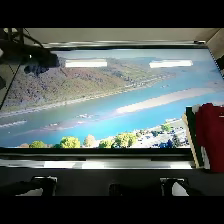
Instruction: Fold the shirts.
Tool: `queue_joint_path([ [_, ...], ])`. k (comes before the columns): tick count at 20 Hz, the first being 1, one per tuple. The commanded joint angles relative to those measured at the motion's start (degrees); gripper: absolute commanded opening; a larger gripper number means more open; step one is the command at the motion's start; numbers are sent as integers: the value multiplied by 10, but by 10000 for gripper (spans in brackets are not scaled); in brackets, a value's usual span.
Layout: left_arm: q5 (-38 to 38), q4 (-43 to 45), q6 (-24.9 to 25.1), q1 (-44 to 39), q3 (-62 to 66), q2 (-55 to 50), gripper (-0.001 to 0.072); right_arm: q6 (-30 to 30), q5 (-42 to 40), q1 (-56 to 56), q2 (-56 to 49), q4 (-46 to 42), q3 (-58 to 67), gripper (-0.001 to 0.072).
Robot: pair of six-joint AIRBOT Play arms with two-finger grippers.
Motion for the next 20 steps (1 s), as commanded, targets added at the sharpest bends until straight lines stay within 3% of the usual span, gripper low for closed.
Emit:
queue_joint_path([
  [1,-149,114,-90,-17,-108,0,415,98,93,220,-40,39,14,696],
  [2,-159,71,-90,-16,-181,14,468,97,143,258,-62,42,-5,694],
  [4,-63,-28,-94,-27,-348,80,467,83,192,309,-92,78,-70,670],
  [7,68,-33,-179,-41,-490,162,467,98,165,350,-94,85,-156,696],
  [20,75,-23,-179,-40,-500,169,468,97,179,357,-94,83,-169,689],
])
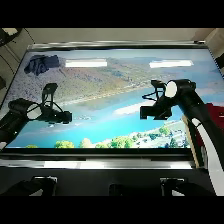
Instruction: Fold the shirts.
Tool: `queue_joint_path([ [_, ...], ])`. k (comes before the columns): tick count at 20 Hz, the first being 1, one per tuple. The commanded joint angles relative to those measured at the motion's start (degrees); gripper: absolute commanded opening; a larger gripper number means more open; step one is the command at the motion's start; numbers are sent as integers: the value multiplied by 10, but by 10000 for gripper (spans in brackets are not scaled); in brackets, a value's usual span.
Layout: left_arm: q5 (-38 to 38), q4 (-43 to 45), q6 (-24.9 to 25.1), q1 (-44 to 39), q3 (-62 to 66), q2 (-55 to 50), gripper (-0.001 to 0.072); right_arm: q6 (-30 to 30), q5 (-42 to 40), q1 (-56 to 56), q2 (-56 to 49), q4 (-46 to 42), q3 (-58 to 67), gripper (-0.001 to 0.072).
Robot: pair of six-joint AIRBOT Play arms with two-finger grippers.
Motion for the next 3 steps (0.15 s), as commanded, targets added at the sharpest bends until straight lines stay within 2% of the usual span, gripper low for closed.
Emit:
queue_joint_path([
  [1,3,0,-1,0,-2,1,468,0,2,2,0,1,-1,689],
  [3,3,0,-1,0,-2,1,468,0,2,2,0,1,-1,689],
])
